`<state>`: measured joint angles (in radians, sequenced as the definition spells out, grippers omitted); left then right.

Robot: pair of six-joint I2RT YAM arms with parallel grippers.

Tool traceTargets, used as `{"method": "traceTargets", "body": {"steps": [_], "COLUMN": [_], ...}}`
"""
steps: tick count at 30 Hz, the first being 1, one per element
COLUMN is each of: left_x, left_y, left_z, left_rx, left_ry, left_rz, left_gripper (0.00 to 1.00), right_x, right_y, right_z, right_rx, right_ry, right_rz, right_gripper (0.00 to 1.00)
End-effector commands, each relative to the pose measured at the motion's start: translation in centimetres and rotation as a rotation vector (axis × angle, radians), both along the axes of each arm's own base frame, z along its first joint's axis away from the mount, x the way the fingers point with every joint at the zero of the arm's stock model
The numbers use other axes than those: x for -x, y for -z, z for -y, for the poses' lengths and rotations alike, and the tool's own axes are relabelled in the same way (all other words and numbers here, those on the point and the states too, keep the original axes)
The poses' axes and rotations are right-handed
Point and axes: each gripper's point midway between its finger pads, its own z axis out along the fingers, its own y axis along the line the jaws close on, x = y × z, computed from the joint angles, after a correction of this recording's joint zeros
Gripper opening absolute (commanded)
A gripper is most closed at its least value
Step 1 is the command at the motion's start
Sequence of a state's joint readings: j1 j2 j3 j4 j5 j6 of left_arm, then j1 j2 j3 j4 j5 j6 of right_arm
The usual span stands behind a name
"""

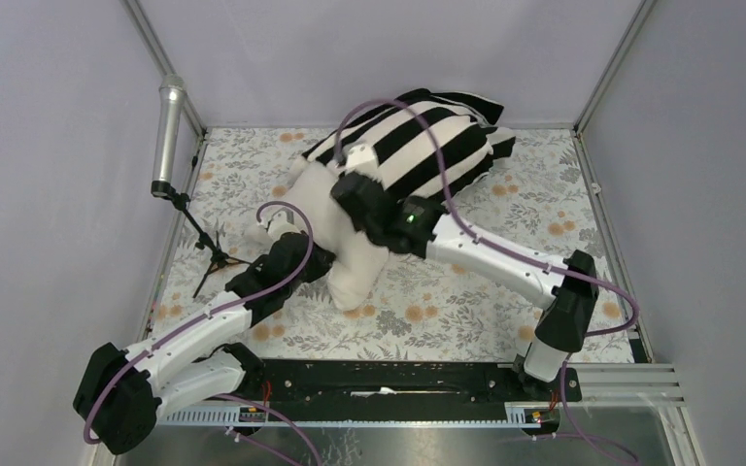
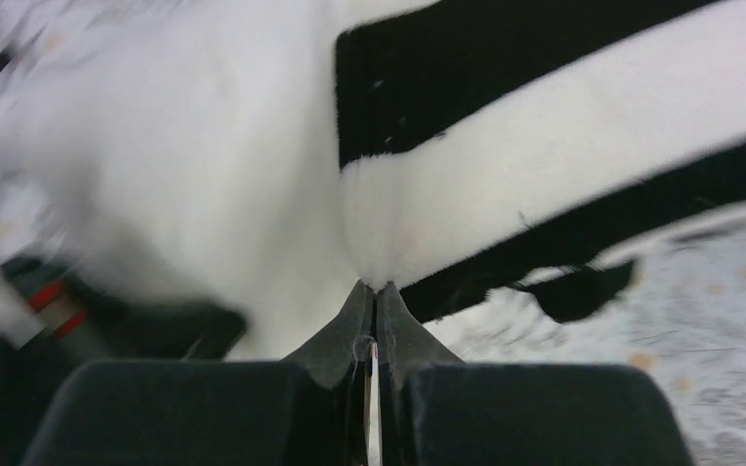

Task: Put the pillow into the pillowcase
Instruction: Stuff the pillow into the pillowcase.

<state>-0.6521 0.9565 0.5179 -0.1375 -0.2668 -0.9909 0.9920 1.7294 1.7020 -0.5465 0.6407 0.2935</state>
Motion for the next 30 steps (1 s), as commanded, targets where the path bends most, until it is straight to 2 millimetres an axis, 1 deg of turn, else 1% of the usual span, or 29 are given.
{"method": "traceTargets", "body": {"steps": [1,2,4,6,7,8,9,11,12,13,14,16,17,19,20,21,22,23,24,25,26,27,29,30], "left_x": [-1.3,-1.3,-1.4,-1.5,-1.5,-1.6,-1.6,-1.8,-1.9,-2.1,-2.2,-2.6,-2.8,-2.8,-2.7,-2.6,-2.4,-2.2,-2.0,-1.8,-1.6,-1.6,-1.4,-1.4], "left_y": [-6.9,-7.4,-7.8,-8.0,-8.3,-8.7,-9.2,-9.8,-10.0,-9.9,-9.4,-7.0,-5.6,-2.8,-1.8,-0.9,-0.2,0.1,-0.3,-1.4,-2.8,-4.4,-8.1,-10.5], "left_z": [3.1,3.1,2.9,2.7,2.8,2.9,2.9,2.5,2.5,2.7,3.0,3.7,4.0,4.5,4.8,5.0,5.1,5.3,5.6,5.9,6.0,6.0,5.9,5.8], "left_rx": [0.087,0.1,0.134,0.161,0.176,0.19,0.203,0.216,0.219,0.212,0.196,0.144,0.125,0.112,0.115,0.108,0.094,0.084,0.079,0.079,0.082,0.088,0.121,0.152], "left_ry": [0.021,0.003,-0.034,-0.058,-0.061,-0.062,-0.066,-0.088,-0.089,-0.082,-0.074,-0.059,-0.055,-0.051,-0.041,-0.035,-0.028,-0.019,-0.003,0.011,0.019,0.022,0.024,0.021], "left_rz": [0.146,0.152,0.148,0.15,0.156,0.165,0.174,0.198,0.21,0.215,0.202,0.143,0.114,0.062,0.054,0.041,0.026,0.016,0.023,0.044,0.071,0.099,0.149,0.179], "left_gripper": [0.0,0.0,0.0,0.0,0.0,0.0,0.0,0.0,0.0,0.0,0.0,0.0,0.0,0.0,0.0,0.0,0.0,0.0,0.0,0.0,0.0,0.0,0.0,0.0], "right_x": [9.1,8.3,6.7,5.2,4.8,4.8,5.1,6.0,6.3,6.4,6.2,5.6,5.6,5.6,5.6,5.8,5.8,5.9,5.9,5.9,5.9,5.8,6.2,6.5], "right_y": [2.8,4.2,6.2,7.7,8.4,9.1,10.0,11.1,11.3,10.7,9.3,4.3,0.9,-5.8,-9.9,-12.1,-13.6,-14.2,-13.9,-12.5,-10.6,-8.4,-3.0,0.0], "right_z": [-6.5,-5.0,-2.2,0.0,0.9,1.4,1.5,1.0,0.8,0.5,0.2,-0.9,-1.9,-3.0,-3.3,-3.2,-3.4,-3.4,-3.5,-3.7,-3.8,-4.2,-4.2,-3.9], "right_rx": [-0.175,-0.151,-0.173,-0.218,-0.2,-0.176,-0.164,-0.171,-0.176,-0.177,-0.184,-0.234,-0.289,-0.386,-0.442,-0.463,-0.475,-0.475,-0.467,-0.447,-0.426,-0.411,-0.375,-0.354], "right_ry": [-0.235,-0.198,-0.139,-0.096,-0.072,-0.06,-0.061,-0.087,-0.097,-0.101,-0.109,-0.147,-0.187,-0.257,-0.286,-0.3,-0.315,-0.324,-0.328,-0.325,-0.32,-0.311,-0.29,-0.268], "right_rz": [-0.22,-0.238,-0.306,-0.342,-0.344,-0.346,-0.368,-0.42,-0.432,-0.427,-0.402,-0.338,-0.306,-0.227,-0.173,-0.149,-0.134,-0.133,-0.143,-0.166,-0.194,-0.224,-0.301,-0.341], "right_gripper": [0.0,0.0,0.0,0.0,0.0,0.0,0.0,0.0,0.0,0.0,0.0,0.0,0.0,0.0,0.0,0.0,0.0,0.0,0.0,0.0,0.0,0.0,0.0,0.0]}}
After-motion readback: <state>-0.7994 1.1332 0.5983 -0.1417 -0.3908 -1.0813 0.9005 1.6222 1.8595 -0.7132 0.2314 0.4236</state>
